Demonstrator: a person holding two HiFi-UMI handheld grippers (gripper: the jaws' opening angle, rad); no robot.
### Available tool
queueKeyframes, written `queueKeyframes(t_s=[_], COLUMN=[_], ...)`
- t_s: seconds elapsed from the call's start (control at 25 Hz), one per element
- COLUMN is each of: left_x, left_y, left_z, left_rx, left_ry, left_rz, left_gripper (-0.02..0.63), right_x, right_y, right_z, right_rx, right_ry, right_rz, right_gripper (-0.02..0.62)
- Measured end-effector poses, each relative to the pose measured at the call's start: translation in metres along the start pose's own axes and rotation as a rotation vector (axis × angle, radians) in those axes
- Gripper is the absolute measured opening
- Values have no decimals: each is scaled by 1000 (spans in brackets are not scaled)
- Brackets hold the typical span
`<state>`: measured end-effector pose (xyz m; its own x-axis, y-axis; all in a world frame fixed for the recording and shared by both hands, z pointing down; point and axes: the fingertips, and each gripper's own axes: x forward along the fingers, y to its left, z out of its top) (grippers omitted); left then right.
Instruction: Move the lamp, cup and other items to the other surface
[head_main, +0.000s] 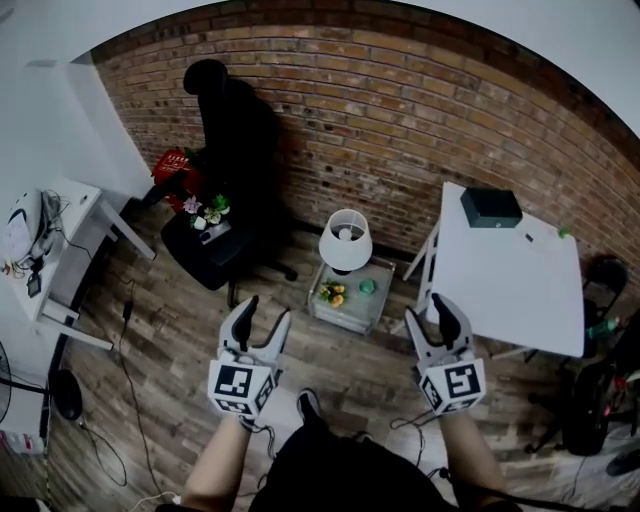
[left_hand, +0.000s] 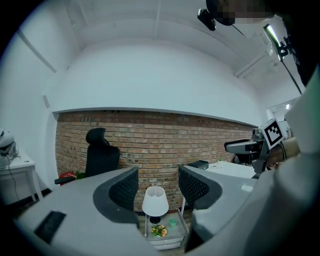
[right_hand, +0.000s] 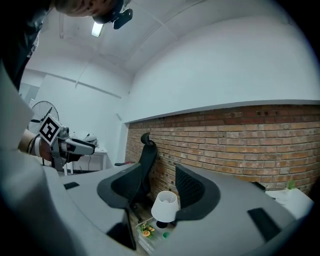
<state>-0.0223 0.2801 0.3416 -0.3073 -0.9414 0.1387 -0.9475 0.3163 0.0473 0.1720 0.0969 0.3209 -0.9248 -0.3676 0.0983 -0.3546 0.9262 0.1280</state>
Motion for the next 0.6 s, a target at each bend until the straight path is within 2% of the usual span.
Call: queueKeyframes(t_s=[0.28,0.6], left_x=[44,79], left_y=[60,92], left_z=[-22,-34], left_rx=[-40,-62], left_ry=[41,65], left_rz=[-78,-136], left_gripper=[247,247], right_x=[58,95], right_y=[14,16], right_z=[-6,-6], right_rx=[-32,-86], right_ry=[70,125], right_rz=[-58,-89], right_gripper=[221,219])
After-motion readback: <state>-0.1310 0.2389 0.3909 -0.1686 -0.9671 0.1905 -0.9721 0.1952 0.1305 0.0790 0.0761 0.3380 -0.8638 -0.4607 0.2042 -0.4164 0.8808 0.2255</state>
